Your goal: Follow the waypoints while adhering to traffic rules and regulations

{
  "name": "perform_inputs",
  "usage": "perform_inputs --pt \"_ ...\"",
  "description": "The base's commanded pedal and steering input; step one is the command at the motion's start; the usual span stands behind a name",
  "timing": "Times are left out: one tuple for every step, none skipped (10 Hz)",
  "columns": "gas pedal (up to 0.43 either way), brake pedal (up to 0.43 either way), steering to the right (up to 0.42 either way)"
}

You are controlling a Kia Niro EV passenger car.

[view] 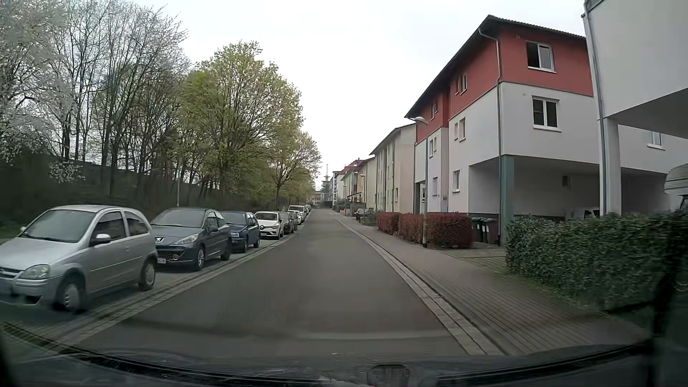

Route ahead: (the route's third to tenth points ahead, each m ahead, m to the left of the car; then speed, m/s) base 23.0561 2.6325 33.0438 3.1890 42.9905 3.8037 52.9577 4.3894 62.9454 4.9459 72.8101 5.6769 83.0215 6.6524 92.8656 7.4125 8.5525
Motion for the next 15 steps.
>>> perform_inputs --pt "0.110 0.000 -0.011" --pt "0.110 0.000 -0.010" --pt "0.110 0.000 -0.010" --pt "0.110 0.000 -0.010" --pt "0.110 0.000 -0.010" --pt "0.110 0.000 -0.009" --pt "0.110 0.000 -0.009" --pt "0.110 0.000 -0.009" --pt "0.110 0.000 -0.009" --pt "0.110 0.000 -0.008" --pt "0.110 0.000 -0.009" --pt "0.110 0.000 -0.008" --pt "0.110 0.000 -0.008" --pt "0.110 0.000 -0.008" --pt "0.110 0.000 -0.008"
